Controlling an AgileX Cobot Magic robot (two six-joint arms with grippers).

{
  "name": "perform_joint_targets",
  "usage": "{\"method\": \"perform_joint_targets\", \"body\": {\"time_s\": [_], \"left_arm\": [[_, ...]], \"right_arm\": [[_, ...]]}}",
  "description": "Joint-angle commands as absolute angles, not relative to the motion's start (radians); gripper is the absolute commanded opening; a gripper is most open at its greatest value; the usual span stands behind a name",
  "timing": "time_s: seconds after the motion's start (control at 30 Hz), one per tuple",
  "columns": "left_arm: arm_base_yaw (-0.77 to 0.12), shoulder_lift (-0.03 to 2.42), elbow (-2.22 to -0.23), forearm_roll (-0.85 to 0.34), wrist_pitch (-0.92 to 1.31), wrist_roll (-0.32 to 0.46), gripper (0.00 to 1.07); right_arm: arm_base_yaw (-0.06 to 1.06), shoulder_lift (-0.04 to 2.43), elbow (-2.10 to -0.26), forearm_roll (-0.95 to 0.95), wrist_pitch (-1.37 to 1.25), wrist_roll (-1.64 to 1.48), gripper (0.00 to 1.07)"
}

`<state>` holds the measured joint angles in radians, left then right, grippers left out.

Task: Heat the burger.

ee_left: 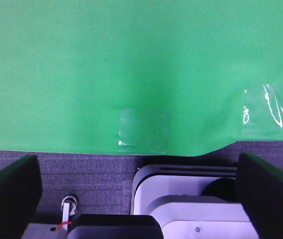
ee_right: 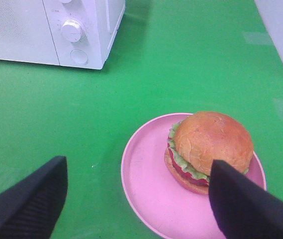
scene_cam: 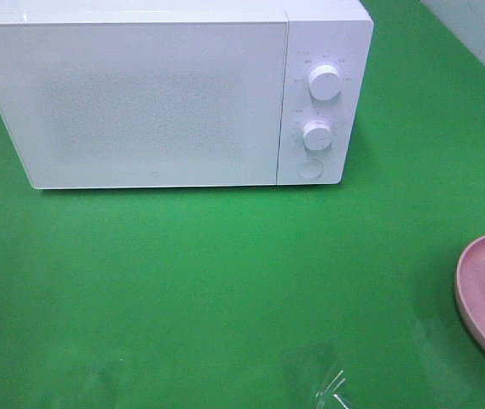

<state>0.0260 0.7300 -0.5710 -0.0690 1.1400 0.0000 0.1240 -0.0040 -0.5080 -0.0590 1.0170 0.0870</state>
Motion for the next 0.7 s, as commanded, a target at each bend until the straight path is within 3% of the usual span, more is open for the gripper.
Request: {"method": "perform_joint_targets", "body": {"time_s": [0.03,0.33,0.7], "left_arm": [[0.028,0.656,-0.532,-0.064,1.114,0.0,0.99],[0.028,0.334,-0.496,-0.028,1.044,0.0,0.99],[0.028,0.127,-0.5,-0.021,1.043,0.019,0.99]], "right_arm": [[0.118,-0.031,-0.507,-0.054,1.006,0.075,0.75],[0.118,-0.031,-0.507,-0.054,1.006,0.075,0.75],[0.118,-0.031,-0.507,-0.054,1.006,0.075,0.75]]}}
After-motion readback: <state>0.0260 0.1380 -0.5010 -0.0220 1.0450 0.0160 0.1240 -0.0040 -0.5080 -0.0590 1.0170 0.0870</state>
